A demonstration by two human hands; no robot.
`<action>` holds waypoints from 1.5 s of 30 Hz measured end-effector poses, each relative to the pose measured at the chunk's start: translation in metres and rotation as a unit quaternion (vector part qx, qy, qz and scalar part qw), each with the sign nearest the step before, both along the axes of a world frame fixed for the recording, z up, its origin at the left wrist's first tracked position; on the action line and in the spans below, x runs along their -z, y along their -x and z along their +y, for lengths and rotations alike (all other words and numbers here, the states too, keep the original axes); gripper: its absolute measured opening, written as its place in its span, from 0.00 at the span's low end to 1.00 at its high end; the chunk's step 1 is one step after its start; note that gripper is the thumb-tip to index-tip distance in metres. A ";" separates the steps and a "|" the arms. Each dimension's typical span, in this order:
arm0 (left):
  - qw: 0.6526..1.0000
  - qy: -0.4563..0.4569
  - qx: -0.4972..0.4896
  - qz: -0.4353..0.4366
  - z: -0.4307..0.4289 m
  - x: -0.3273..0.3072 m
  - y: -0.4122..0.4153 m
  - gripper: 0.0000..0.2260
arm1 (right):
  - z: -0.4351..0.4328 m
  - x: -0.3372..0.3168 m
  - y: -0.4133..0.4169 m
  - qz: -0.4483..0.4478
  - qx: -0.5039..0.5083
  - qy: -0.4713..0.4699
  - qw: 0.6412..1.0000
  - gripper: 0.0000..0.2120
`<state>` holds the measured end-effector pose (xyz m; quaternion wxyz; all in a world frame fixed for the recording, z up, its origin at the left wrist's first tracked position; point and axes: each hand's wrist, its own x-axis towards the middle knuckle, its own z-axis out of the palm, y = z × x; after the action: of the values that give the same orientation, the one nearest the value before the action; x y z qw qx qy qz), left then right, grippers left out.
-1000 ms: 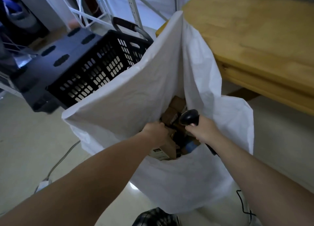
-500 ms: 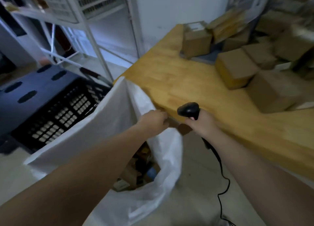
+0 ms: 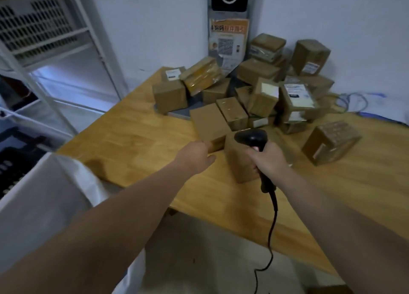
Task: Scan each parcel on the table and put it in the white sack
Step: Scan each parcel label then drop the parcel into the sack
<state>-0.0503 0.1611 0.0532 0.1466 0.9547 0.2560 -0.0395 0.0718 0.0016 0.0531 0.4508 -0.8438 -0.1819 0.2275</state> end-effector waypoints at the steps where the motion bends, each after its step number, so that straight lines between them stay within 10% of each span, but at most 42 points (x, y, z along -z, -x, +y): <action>1: 1.000 -0.001 -0.005 0.004 0.001 0.002 -0.008 0.19 | 0.000 0.002 -0.008 -0.004 0.010 -0.005 1.000 0.15; 9: 0.991 0.071 -0.113 0.012 0.044 0.033 -0.066 0.27 | 0.035 0.013 -0.055 0.053 0.020 -0.020 0.998 0.17; 16: 0.991 0.010 0.002 0.131 0.098 0.067 -0.098 0.28 | 0.098 0.011 -0.071 0.146 0.048 -0.088 0.984 0.12; 23: 0.994 -0.003 -0.017 0.110 0.171 0.071 -0.066 0.25 | 0.165 0.026 -0.070 0.237 0.037 -0.072 0.968 0.15; 29: 0.982 0.035 -0.163 0.093 0.180 0.069 -0.079 0.48 | 0.202 0.052 -0.057 0.287 0.047 -0.071 0.954 0.26; 40: 0.969 0.107 -0.220 0.032 0.199 0.065 -0.086 0.46 | 0.204 0.055 -0.054 0.265 0.058 -0.133 0.953 0.14; 45: 0.807 0.484 -0.280 -0.192 0.196 0.046 -0.053 0.26 | 0.186 0.046 -0.060 0.381 0.116 -0.264 0.878 0.22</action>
<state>0.0027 0.3571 0.0069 0.6404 0.6351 0.4263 0.0690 0.1322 0.1878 0.0076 0.7147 -0.5564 0.0493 0.4209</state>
